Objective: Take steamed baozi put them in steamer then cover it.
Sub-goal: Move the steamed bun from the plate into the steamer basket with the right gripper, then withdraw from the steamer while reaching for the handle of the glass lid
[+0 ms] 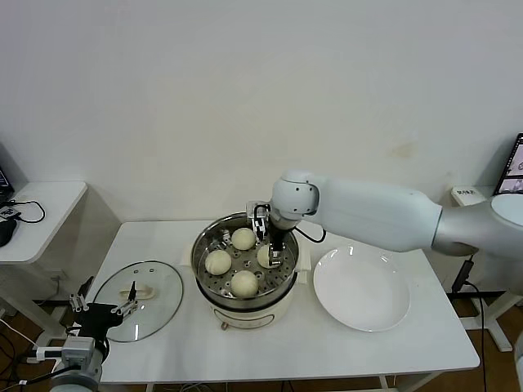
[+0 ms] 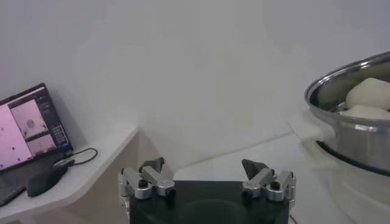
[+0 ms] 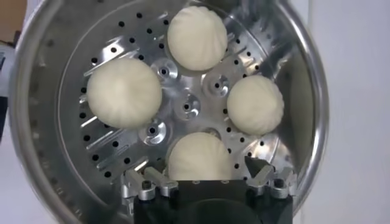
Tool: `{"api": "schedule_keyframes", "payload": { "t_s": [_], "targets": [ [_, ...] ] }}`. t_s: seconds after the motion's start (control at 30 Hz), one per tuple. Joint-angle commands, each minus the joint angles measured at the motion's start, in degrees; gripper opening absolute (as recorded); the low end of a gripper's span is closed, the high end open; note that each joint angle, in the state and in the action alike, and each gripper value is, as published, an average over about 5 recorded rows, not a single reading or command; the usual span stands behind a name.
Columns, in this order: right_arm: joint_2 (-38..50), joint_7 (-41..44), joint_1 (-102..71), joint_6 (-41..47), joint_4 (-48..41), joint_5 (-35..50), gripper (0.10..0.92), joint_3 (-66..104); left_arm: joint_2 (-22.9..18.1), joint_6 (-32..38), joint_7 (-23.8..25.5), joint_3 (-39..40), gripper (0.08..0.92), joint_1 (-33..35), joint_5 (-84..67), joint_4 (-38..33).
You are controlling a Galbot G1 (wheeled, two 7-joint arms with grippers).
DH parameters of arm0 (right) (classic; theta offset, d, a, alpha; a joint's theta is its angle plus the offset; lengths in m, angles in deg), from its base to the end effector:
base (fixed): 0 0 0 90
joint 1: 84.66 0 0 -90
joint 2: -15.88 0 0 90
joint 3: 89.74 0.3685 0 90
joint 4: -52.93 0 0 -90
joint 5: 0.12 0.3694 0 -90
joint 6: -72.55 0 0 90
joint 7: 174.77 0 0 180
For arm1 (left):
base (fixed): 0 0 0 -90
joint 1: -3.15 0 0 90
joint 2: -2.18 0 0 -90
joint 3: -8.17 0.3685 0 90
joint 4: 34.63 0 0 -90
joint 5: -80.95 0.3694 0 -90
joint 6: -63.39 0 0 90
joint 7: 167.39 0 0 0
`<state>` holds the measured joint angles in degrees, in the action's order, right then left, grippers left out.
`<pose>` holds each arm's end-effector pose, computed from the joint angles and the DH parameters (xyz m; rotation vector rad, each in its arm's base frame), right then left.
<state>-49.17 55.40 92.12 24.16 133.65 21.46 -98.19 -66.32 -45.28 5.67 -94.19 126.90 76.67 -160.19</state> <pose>0.5364 0.1464 -0.0838 1.3304 -1.4860 1.4346 0.1777 0.1162 -0.2624 0.1997 -2.8551 -0.5400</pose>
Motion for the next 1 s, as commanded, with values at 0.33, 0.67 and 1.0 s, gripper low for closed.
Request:
{"api": "schedule_keyframes", "payload": {
  "t_s": [0.33,0.67,1.0],
  "targets": [
    [24.26,-32.36,-10.79,-5.23,22.39,11.28,0.823,15.89,-0.31,0.60,-0.14,0.33,0.823,-0.08,0.02,0.11],
    [27.96,-52.17,-69.67,-31.13,29.80,0.34,0.823,69.06,-1.40,1.80,-0.34,1.88,0.823,-0.25,1.47,1.43],
    [2.96,-44.86,-100.38,-45.33,31.08,-10.17,0.823,105.06,-1.65,7.89,-0.67,2.64,0.823,-1.55,14.77,6.61]
  ]
}}
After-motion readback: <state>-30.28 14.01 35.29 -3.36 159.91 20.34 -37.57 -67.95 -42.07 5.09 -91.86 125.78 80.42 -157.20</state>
